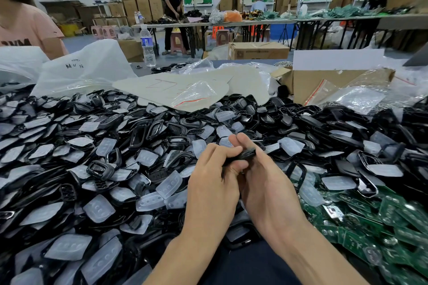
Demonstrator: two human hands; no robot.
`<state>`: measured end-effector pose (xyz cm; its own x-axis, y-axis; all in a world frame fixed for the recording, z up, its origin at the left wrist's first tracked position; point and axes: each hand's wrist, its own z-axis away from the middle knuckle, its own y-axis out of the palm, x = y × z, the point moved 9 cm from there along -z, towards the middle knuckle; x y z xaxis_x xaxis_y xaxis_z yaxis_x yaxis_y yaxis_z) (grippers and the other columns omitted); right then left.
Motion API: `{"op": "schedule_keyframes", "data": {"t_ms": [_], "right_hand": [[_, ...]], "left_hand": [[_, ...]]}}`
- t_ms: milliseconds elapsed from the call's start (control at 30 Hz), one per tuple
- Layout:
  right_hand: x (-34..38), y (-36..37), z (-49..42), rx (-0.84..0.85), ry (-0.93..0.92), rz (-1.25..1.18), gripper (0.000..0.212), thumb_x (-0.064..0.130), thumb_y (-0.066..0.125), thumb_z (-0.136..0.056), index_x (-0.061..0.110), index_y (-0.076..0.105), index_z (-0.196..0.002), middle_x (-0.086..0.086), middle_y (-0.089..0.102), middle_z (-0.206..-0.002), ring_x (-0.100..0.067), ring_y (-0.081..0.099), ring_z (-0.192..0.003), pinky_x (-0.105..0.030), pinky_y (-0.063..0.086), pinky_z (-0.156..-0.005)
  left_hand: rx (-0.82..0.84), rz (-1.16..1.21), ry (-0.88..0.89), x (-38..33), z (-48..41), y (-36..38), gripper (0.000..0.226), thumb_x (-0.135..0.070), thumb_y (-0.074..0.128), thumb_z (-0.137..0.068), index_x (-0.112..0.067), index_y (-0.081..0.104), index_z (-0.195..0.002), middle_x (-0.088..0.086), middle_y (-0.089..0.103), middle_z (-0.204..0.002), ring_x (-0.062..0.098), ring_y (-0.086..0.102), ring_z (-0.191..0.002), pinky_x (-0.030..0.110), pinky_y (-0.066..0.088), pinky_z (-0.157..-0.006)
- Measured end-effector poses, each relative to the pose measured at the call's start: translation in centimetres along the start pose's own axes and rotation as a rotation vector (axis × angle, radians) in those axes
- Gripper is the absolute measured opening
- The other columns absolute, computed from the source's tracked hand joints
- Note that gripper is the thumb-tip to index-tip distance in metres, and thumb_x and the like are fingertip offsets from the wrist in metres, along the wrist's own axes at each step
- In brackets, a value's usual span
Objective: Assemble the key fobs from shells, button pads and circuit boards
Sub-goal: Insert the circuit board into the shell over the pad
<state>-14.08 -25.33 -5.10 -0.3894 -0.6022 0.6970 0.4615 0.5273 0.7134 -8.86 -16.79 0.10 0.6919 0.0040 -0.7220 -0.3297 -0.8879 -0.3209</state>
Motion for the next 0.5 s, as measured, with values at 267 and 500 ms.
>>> {"op": "schedule_keyframes", "data": {"t_ms": [267,500], "right_hand": [[-0.02,-0.13,-0.23,0.020,-0.022,0.036,0.037,0.028,0.037,-0.109,0.016,0.063,-0.132,0.004,0.071,-0.129,-0.010,0.064,-0.122,-0.031,0.045,-0.105],[0.71,-0.38,-0.49,0.050,-0.056,0.076,0.036,0.026,0.037,-0.108,0.015,0.068,-0.125,-0.002,0.071,-0.128,-0.011,0.066,-0.119,-0.027,0.050,-0.094]], "left_hand": [[-0.009,0.011,0.007,-0.14,-0.20,-0.25,0.026,0.004,0.066,-0.090,-0.018,0.073,-0.101,-0.016,0.063,-0.094,-0.008,0.064,-0.093,0.004,0.042,-0.075],[0.084,0.044,-0.037,0.25,-0.34,0.50,0.018,-0.020,0.066,-0.096,-0.034,0.068,-0.108,-0.019,0.063,-0.105,0.000,0.063,-0.101,0.006,0.043,-0.082]]}}
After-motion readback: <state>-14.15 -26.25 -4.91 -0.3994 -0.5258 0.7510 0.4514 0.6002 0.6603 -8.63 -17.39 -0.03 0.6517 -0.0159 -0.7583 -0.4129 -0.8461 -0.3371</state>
